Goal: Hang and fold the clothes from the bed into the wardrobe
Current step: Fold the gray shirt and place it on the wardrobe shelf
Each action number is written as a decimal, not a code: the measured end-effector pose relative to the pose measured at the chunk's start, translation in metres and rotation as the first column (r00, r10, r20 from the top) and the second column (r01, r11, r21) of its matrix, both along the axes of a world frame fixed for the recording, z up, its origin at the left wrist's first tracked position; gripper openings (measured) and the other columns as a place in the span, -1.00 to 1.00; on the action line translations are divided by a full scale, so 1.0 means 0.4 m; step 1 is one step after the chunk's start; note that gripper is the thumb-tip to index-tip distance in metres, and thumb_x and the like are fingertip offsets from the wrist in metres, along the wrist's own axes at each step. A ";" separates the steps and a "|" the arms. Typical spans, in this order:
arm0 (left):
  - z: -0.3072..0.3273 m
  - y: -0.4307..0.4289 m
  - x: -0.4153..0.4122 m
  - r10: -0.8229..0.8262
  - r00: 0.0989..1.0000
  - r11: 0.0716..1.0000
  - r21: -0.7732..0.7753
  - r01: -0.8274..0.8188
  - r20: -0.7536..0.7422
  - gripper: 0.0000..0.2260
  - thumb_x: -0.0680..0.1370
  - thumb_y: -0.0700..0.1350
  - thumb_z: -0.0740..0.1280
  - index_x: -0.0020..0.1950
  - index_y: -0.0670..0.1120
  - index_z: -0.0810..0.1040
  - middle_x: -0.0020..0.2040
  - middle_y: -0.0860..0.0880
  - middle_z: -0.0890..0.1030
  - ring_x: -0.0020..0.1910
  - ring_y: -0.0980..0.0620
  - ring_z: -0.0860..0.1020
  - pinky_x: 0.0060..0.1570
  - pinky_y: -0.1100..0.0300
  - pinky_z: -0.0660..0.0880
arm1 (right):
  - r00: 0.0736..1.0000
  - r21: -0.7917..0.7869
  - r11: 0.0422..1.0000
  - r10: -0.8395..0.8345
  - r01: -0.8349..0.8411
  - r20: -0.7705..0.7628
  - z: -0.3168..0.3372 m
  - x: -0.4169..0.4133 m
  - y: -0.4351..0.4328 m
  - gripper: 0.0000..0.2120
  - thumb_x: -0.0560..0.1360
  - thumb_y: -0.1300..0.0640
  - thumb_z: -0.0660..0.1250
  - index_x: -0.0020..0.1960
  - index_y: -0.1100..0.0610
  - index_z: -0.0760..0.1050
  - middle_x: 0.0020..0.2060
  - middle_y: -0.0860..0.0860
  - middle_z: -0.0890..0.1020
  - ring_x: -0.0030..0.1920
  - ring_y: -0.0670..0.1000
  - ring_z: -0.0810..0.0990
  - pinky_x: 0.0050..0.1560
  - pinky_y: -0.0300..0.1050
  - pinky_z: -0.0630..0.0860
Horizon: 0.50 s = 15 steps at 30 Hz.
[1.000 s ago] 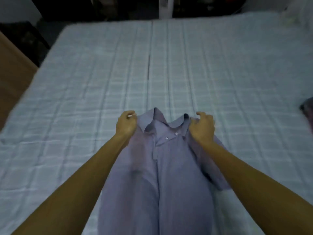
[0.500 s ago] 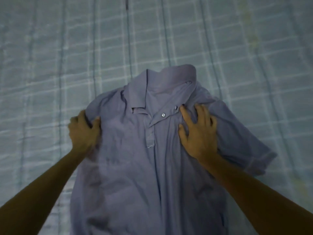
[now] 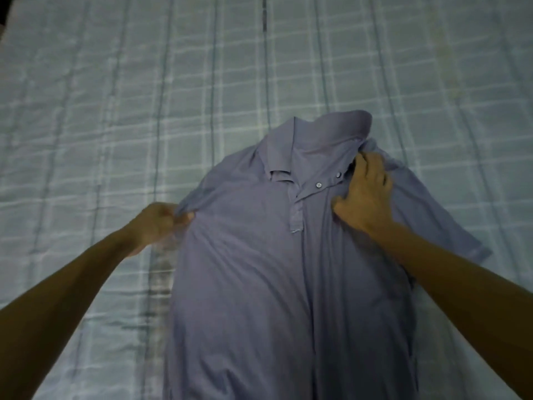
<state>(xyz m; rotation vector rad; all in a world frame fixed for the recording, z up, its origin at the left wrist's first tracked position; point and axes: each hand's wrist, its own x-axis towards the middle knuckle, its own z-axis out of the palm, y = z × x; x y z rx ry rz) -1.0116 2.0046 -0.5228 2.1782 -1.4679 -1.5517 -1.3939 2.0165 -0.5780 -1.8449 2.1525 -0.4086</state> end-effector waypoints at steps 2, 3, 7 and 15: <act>-0.013 -0.026 0.029 0.143 0.985 0.969 -0.191 -0.159 -0.095 -0.82 0.48 0.01 0.42 -0.22 -0.08 0.66 -0.19 -0.10 0.62 -0.15 -0.03 0.53 -0.12 0.08 0.44 | 0.988 0.039 0.988 0.148 -0.147 -0.033 -0.004 0.016 -0.014 -0.23 0.29 0.05 0.20 0.49 0.19 0.19 0.45 0.26 0.24 0.46 0.29 0.17 0.34 0.28 0.21; -0.021 -0.040 0.037 0.156 0.982 0.948 -0.262 -0.179 -0.106 -0.79 0.48 0.02 0.41 -0.20 -0.12 0.64 -0.20 -0.11 0.60 -0.18 -0.02 0.50 -0.14 0.07 0.42 | 0.971 0.063 0.973 0.227 -0.223 -0.069 -0.008 0.026 -0.024 -0.25 0.31 0.05 0.18 0.49 0.16 0.20 0.46 0.24 0.23 0.47 0.27 0.17 0.34 0.28 0.23; -0.022 -0.052 0.034 0.148 0.982 0.851 -0.522 -0.066 0.118 -0.70 0.51 0.07 0.33 -0.25 -0.15 0.57 -0.41 -0.06 0.55 -0.40 0.00 0.47 -0.35 0.19 0.39 | 0.945 0.240 0.938 0.291 -0.250 -0.153 -0.042 0.068 -0.037 -0.23 0.32 -0.02 0.07 0.53 0.09 0.11 0.53 0.12 0.08 0.53 0.13 0.01 0.45 0.20 0.01; -0.076 0.032 0.052 0.316 0.948 0.843 -0.471 -0.259 0.044 -0.54 0.64 0.07 0.10 -0.34 -0.08 0.58 -0.31 0.02 0.60 -0.29 0.16 0.51 -0.20 0.35 0.40 | 0.972 0.172 0.981 0.124 -0.090 -0.200 -0.087 0.123 0.001 -0.28 0.37 0.09 -0.03 0.55 0.05 0.01 0.54 0.10 -0.01 0.53 0.18 -0.09 0.44 0.21 -0.27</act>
